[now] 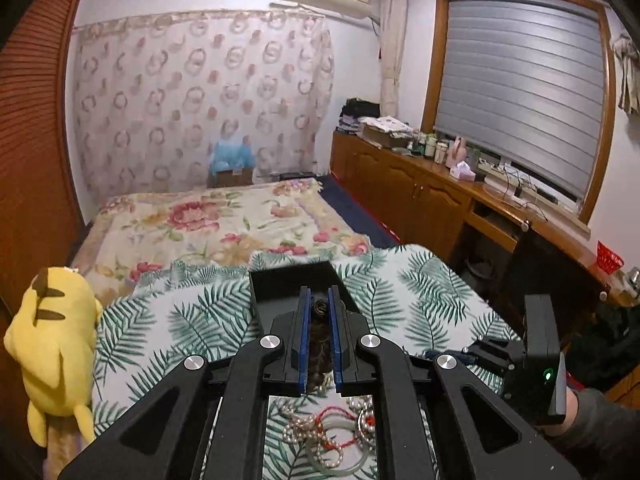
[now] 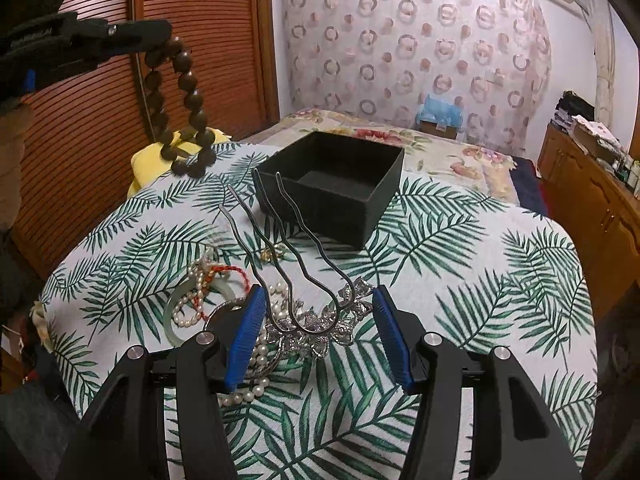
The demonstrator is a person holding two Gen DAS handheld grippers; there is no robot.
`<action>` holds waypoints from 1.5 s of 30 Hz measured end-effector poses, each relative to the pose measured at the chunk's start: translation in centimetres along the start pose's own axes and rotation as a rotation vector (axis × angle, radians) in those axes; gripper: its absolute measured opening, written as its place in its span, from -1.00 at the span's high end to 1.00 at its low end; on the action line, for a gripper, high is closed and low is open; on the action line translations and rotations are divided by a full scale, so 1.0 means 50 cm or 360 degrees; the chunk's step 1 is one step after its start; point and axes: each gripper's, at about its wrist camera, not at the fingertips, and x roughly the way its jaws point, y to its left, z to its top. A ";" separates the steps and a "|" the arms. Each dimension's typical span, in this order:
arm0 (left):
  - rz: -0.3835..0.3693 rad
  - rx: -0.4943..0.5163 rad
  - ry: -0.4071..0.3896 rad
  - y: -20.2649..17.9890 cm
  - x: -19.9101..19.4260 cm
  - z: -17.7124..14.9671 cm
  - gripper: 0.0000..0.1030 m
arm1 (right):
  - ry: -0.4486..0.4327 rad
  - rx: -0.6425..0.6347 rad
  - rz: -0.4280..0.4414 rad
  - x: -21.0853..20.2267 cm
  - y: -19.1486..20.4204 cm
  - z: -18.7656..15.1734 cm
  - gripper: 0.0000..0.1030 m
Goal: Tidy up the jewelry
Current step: 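Lower the bead bracelet into the black box with the left tool while the right tool drops the hairpin in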
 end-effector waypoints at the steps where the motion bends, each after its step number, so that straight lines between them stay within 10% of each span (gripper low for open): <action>1: 0.0003 0.0007 -0.0013 -0.001 -0.003 0.008 0.85 | -0.0005 -0.0002 -0.0001 -0.001 0.000 0.002 -0.12; 25: 0.0078 -0.0014 -0.0046 0.075 0.113 0.102 0.85 | 0.0022 -0.0196 -0.0010 0.144 -0.044 0.214 -0.12; 45: -0.0017 -0.0018 0.0075 0.087 0.226 0.103 0.85 | 0.0075 -0.0183 0.0064 0.192 -0.085 0.209 -0.14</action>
